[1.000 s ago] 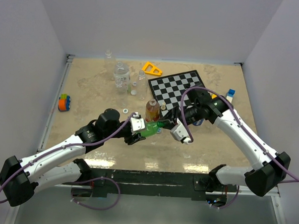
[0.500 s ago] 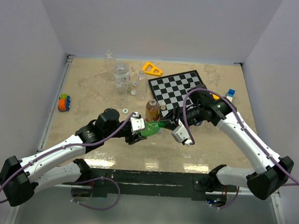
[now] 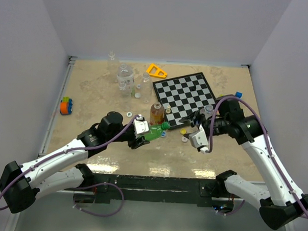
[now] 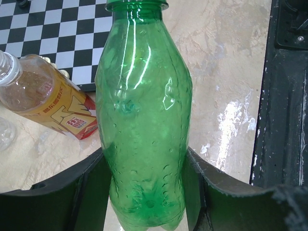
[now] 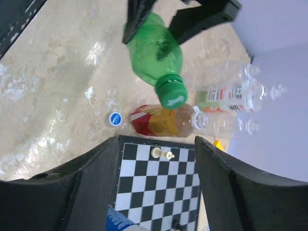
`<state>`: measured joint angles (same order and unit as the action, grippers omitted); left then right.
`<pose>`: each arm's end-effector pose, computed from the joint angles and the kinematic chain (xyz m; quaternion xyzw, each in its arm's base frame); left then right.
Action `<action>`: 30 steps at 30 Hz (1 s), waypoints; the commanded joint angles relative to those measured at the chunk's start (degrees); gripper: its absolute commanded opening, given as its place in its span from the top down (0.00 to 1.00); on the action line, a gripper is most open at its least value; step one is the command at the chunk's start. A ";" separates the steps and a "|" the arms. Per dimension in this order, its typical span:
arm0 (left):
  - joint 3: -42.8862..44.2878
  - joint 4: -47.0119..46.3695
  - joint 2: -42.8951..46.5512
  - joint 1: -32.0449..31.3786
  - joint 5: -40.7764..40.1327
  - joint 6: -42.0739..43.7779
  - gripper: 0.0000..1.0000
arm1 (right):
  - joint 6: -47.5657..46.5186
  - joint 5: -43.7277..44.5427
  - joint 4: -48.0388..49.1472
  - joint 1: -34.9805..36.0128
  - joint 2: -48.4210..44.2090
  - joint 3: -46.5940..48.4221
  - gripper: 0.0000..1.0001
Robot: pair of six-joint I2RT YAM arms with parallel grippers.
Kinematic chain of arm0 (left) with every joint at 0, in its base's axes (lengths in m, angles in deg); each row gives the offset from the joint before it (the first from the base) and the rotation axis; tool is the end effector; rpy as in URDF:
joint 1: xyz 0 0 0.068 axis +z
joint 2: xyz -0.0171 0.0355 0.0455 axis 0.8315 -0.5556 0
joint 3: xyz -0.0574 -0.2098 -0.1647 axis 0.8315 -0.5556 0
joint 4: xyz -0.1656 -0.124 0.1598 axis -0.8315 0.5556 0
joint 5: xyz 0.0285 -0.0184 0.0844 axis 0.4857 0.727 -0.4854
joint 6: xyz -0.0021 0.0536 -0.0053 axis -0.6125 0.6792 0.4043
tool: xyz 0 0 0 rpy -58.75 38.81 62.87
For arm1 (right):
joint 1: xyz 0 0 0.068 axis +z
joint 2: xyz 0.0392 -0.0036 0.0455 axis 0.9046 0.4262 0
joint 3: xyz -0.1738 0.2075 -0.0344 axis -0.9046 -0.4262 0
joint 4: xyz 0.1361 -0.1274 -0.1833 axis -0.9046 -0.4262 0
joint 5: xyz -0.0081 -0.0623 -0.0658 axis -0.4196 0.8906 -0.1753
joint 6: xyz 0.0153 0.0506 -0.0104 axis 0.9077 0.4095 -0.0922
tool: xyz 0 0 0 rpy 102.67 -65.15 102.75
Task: Unscrew the bottle caps
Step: Unscrew the bottle cap from the plastic bottle.
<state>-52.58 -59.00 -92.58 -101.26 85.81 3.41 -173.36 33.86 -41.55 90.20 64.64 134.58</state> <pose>0.1404 -0.1604 0.2619 0.5052 0.6635 -0.3024 0.4616 0.1403 0.0973 0.3597 -0.8169 0.2831 0.1520 0.4789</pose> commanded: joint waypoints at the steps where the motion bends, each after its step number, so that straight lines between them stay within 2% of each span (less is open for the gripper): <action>1: -0.33 -1.78 1.24 0.28 -0.06 -0.99 1.00 | 32.21 -1.54 12.69 -1.43 -3.70 2.18 0.29; 2: -0.41 -1.95 1.42 0.28 -0.24 -1.16 1.00 | 40.76 0.47 16.74 -1.44 -3.71 3.49 0.22; 3: -0.41 -1.95 1.59 0.28 -0.24 -1.16 1.00 | 47.55 1.10 18.35 -1.52 -3.36 4.99 0.10; 5: -0.59 -1.95 1.94 0.28 -0.41 -1.34 1.00 | 54.62 -2.30 18.81 -1.70 -1.70 6.66 0.04; 7: -0.77 -2.13 2.38 0.28 -0.59 -1.51 1.00 | 59.01 -7.48 19.33 -1.88 0.50 6.76 0.02; 10: -0.94 -2.39 2.82 0.28 -1.03 -1.95 1.00 | 63.95 -13.91 18.98 -2.05 4.63 6.76 0.02; 12: -0.85 -2.48 3.26 0.19 -1.47 -2.22 1.00 | 66.49 -14.80 18.63 -2.14 7.09 6.93 0.02; 14: -1.03 -2.65 3.26 0.28 -1.73 -2.31 1.00 | 68.08 -14.02 18.63 -2.05 9.38 7.11 0.04; 17: -0.77 -2.65 2.83 0.28 -2.17 -2.57 1.00 | 76.60 -8.32 22.05 -1.88 12.45 7.11 0.09; 21: -0.42 -2.65 1.95 0.19 -2.87 -2.92 1.00 | 78.90 -7.42 19.42 -0.56 17.03 8.69 0.17; 30: 0.11 -2.83 0.80 0.28 -3.23 -3.10 1.00 | 82.94 -5.31 22.14 3.04 18.88 8.08 0.29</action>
<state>-53.49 -59.07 -91.53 -101.26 82.95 1.34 -93.93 27.96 -21.66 92.06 83.61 140.57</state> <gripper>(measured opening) 0.578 0.726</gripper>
